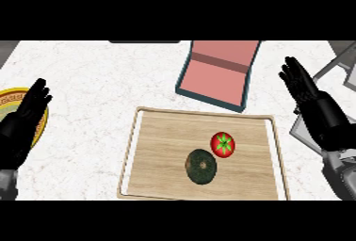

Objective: Pick the squash from the tray and place it in the tiered shelf

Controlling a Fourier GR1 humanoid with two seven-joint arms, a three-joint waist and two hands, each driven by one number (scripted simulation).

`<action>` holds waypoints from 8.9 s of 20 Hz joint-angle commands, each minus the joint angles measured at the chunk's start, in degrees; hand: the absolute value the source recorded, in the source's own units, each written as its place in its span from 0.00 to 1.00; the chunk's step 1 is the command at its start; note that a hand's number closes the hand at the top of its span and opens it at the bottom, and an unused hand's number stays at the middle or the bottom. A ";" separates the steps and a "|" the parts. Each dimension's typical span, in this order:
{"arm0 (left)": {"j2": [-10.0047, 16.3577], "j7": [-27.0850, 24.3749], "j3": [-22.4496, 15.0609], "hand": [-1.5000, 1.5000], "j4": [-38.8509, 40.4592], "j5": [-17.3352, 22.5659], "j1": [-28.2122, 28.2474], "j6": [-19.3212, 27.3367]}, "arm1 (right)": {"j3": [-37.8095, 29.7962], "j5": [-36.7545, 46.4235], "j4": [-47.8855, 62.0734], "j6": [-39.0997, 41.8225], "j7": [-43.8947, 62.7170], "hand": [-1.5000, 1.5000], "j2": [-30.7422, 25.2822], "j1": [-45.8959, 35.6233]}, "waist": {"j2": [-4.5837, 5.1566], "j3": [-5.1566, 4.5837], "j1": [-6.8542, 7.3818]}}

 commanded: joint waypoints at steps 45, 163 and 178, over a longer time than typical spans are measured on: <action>-15.42 8.12 -0.30 0.50 16.03 3.12 1.02 -4.72 | 23.35 29.31 -26.12 7.16 66.27 0.00 1.22 -10.69 | -0.90 -0.30 0.69; -21.48 7.75 7.69 0.50 15.70 -4.00 2.74 -11.06 | -46.17 61.60 3.27 41.21 50.05 1.00 -9.66 -34.33 | -0.79 -0.21 0.06; -24.17 11.12 6.79 0.50 13.49 -6.22 1.29 -8.96 | -44.14 64.09 14.53 30.24 40.05 1.00 -12.55 -31.00 | -0.83 -0.20 0.19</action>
